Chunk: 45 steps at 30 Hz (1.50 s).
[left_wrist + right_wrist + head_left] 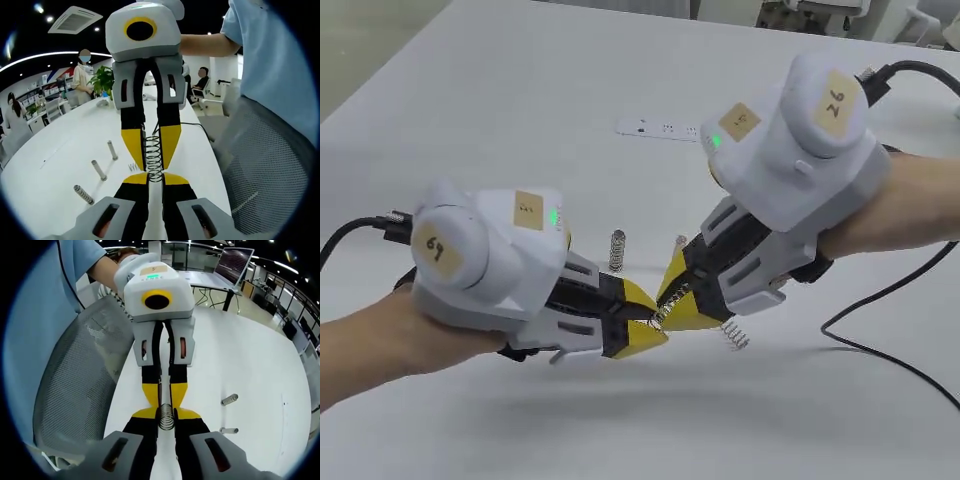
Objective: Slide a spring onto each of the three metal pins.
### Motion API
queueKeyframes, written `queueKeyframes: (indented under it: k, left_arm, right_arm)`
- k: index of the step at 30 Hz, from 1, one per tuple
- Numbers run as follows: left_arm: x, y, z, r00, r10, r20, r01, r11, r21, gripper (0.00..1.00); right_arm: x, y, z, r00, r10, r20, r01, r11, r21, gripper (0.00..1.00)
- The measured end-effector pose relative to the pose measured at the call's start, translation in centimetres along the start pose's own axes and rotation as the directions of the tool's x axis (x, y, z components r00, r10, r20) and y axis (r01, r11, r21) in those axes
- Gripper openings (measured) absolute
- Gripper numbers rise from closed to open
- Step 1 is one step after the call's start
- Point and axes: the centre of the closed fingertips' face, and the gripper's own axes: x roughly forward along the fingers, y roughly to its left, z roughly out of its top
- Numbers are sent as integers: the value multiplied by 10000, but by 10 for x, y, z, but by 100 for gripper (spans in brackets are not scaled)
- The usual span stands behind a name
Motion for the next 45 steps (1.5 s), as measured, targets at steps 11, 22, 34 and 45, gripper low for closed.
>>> queueKeyframes:
  k: [11, 22, 34, 45]
  left_arm:
    - [-1, -1, -1, 10000, -1, -33, 1, 10000, 8, 1]
    - [-1, 0, -2, 10000, 60, -20, -59, 10000, 52, 1]
    - [-1, -1, -4, 10000, 81, 55, -80, 9999, -127, 3]
    - [-1, -1, -12, 9997, 209, -87, -212, 9988, -435, 12]
  right_arm:
    - [1, 2, -2, 9999, 52, -136, -54, 9999, -159, 9]
    - [1, 2, -4, 9997, 49, -238, -44, 9998, 194, 8]
    - [3, 3, -5, 9995, 134, -294, -127, 9996, 263, 8]
    - [0, 2, -6, 9997, 85, -241, -77, 9994, 341, 8]
